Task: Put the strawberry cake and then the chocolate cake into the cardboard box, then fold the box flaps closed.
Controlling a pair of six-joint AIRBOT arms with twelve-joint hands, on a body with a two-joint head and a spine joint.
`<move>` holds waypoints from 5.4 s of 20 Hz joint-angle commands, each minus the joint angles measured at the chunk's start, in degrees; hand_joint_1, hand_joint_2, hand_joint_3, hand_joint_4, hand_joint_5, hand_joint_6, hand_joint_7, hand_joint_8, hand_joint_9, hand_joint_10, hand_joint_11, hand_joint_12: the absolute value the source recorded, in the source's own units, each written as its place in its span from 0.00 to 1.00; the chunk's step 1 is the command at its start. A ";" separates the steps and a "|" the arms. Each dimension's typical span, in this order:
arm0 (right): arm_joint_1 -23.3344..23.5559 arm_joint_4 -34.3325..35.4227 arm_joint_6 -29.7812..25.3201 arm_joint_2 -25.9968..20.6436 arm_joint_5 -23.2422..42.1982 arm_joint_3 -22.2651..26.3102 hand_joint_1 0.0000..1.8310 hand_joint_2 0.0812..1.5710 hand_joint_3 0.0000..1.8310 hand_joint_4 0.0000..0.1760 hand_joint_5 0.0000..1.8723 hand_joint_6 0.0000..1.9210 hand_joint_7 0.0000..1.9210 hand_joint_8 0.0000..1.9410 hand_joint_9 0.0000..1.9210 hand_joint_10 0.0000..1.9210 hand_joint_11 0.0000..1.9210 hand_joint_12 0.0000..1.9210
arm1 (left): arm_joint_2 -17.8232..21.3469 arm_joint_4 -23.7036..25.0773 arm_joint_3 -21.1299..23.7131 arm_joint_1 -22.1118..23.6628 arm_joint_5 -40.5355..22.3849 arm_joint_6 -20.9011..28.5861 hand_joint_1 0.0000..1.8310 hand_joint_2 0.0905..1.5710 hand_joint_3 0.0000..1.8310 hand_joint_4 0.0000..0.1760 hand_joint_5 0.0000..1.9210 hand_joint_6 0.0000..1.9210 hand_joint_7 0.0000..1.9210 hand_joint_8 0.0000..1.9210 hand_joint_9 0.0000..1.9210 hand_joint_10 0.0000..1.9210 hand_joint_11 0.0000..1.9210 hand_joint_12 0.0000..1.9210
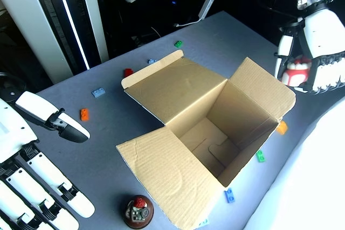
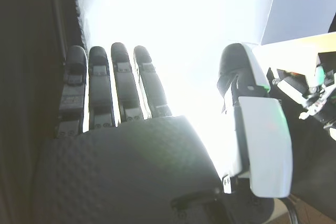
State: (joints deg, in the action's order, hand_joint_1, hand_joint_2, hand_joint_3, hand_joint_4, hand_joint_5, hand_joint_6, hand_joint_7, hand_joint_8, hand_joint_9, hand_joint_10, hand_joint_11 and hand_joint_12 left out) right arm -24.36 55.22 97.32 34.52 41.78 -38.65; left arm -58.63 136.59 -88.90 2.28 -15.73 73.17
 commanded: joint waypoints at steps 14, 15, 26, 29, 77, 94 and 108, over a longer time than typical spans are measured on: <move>0.35 -2.39 -0.19 -0.75 6.07 -0.16 0.07 0.76 0.00 0.00 0.06 0.00 0.07 0.00 0.05 0.00 0.00 0.15 | 0.73 -1.13 0.71 7.29 2.31 -0.92 0.60 0.82 0.00 0.06 0.33 0.75 0.33 0.84 0.21 0.80 0.15 0.95; 0.36 -2.39 -0.19 -0.75 6.11 -0.16 0.07 0.75 0.00 0.00 0.06 0.00 0.07 0.00 0.06 0.00 0.00 0.15 | 0.73 -1.13 0.72 7.64 2.12 -0.95 0.60 0.82 0.00 0.01 0.33 0.75 0.34 0.84 0.22 0.80 0.16 0.95; 0.36 -2.39 -0.20 -0.75 6.23 -0.17 0.06 0.76 0.00 0.00 0.06 0.00 0.08 0.00 0.06 0.00 0.00 0.17 | 0.92 -17.01 2.13 11.24 -4.99 -16.61 0.60 0.83 0.00 0.00 0.32 0.76 0.34 0.84 0.22 0.79 0.16 0.94; 0.36 -2.39 -0.20 -0.75 6.25 -0.17 0.06 0.75 0.00 0.00 0.06 0.00 0.08 0.00 0.06 0.00 0.00 0.16 | 0.91 -22.41 2.52 11.58 -5.97 -20.89 0.60 0.83 0.00 0.00 0.32 0.75 0.33 0.85 0.20 0.80 0.15 0.95; 0.35 -2.38 -0.87 -0.72 7.26 -0.21 0.06 0.76 0.00 0.00 0.07 0.00 0.08 0.00 0.07 0.00 0.00 0.15 | -10.06 -40.03 0.38 4.77 -26.21 -53.16 0.60 0.82 0.00 0.00 0.33 0.73 0.33 0.86 0.20 0.81 0.14 0.95; 0.22 1.30 -1.97 -0.38 7.28 -1.58 0.07 0.76 0.00 0.00 0.06 0.00 0.08 0.00 0.07 0.00 0.00 0.20 | -11.91 -49.69 0.89 -1.41 -23.77 -65.78 0.61 0.81 0.00 0.00 0.35 0.70 0.35 0.84 0.22 0.78 0.15 0.94; 0.23 1.29 -2.12 -0.16 7.44 -1.67 0.08 0.76 0.00 0.00 0.08 0.00 0.09 0.00 0.07 0.00 0.00 0.21 | -15.39 -53.25 -2.45 -5.17 -22.31 -73.24 0.47 0.77 0.00 0.00 0.26 0.28 0.16 0.64 0.14 0.81 0.12 0.97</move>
State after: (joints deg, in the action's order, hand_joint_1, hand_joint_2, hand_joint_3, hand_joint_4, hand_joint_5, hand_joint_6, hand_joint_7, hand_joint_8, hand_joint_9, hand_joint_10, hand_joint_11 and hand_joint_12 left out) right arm -24.53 58.85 95.59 35.09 43.44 -40.05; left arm -74.30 87.18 -91.39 -3.36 -37.52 0.32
